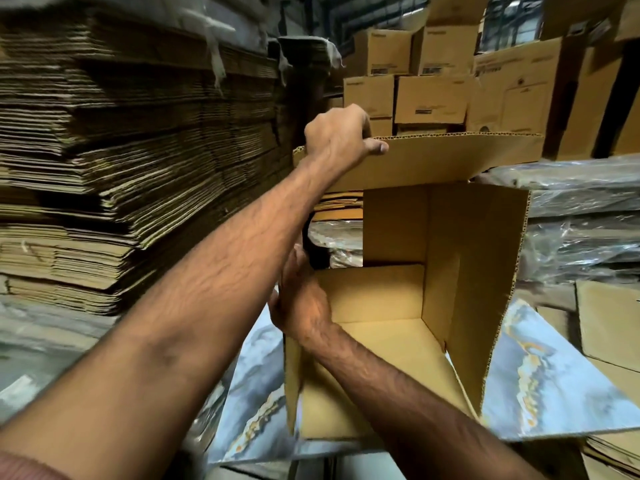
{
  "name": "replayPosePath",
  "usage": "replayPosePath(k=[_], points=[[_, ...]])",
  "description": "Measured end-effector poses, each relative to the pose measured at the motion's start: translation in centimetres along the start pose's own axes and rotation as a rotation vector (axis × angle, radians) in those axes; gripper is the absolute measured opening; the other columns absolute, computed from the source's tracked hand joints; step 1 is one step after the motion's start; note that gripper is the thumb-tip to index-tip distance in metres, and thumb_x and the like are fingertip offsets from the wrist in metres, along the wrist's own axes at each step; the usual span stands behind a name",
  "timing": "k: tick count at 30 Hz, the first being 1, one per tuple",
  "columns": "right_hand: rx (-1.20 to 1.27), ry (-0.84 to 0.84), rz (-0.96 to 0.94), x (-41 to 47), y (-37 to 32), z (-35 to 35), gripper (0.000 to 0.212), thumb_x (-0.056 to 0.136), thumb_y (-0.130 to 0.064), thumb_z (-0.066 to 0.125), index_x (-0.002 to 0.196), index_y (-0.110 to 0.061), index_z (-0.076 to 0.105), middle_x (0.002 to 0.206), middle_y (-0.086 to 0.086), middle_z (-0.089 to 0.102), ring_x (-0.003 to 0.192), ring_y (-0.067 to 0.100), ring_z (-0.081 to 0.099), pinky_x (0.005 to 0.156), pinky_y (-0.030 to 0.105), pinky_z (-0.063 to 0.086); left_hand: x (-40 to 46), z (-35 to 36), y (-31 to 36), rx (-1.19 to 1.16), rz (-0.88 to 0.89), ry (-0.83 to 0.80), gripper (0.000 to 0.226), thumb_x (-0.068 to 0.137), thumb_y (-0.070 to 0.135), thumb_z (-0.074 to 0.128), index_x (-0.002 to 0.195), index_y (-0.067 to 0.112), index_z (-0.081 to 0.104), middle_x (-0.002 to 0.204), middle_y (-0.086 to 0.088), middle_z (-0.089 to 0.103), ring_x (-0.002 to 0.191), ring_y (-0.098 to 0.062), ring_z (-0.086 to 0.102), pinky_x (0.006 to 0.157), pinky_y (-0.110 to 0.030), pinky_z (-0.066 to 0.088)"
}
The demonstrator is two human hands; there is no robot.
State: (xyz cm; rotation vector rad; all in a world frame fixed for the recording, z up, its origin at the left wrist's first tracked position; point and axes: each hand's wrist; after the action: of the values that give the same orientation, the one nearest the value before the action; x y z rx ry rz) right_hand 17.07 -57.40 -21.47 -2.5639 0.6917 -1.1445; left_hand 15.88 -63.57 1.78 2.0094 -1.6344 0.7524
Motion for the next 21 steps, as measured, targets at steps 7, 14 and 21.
replayPosePath(k=[7, 14, 21], points=[[0.022, -0.321, 0.120, -0.6, 1.8, 1.5, 0.123, 0.077, -0.087, 0.025, 0.152, -0.001, -0.020, 0.162, 0.024, -0.005, 0.146, 0.039, 0.020, 0.108, 0.043, 0.040, -2.7, -1.0, -1.9, -0.091, 0.053, 0.022, 0.043, 0.082, 0.065, 0.062, 0.103, 0.029, 0.072, 0.097, 0.009, 0.072, 0.093, -0.010, 0.065, 0.064, -0.025, 0.041], [0.091, -0.251, 0.070, -1.9, 2.8, -0.1, 0.098, 0.091, -0.040, 0.062, 0.157, -0.007, -0.002, 0.160, 0.017, 0.020, 0.141, 0.033, 0.031, 0.109, 0.037, 0.038, -7.0, 1.8, -3.2, -0.157, 0.156, 0.196, 0.037, 0.088, 0.059, 0.060, 0.100, 0.026, 0.071, 0.087, 0.007, 0.074, 0.084, -0.011, 0.067, 0.078, -0.031, 0.050], [-0.022, -0.249, 0.174, -3.4, 3.7, -0.7, 0.062, 0.094, -0.029, 0.054, 0.147, -0.005, 0.031, 0.135, 0.016, 0.042, 0.121, 0.037, 0.051, 0.097, 0.042, 0.043, -9.2, 2.2, -4.9, 0.119, 0.071, 0.078, 0.037, 0.088, 0.052, 0.062, 0.113, 0.025, 0.063, 0.109, 0.001, 0.067, 0.106, -0.025, 0.059, 0.084, -0.040, 0.041]])
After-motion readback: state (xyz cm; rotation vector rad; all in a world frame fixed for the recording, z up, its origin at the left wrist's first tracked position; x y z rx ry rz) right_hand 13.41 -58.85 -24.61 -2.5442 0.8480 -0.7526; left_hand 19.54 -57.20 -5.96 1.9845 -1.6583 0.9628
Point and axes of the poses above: each hand's wrist, its own x-axis towards the middle knuckle, its own z-axis out of the palm, y = z × x
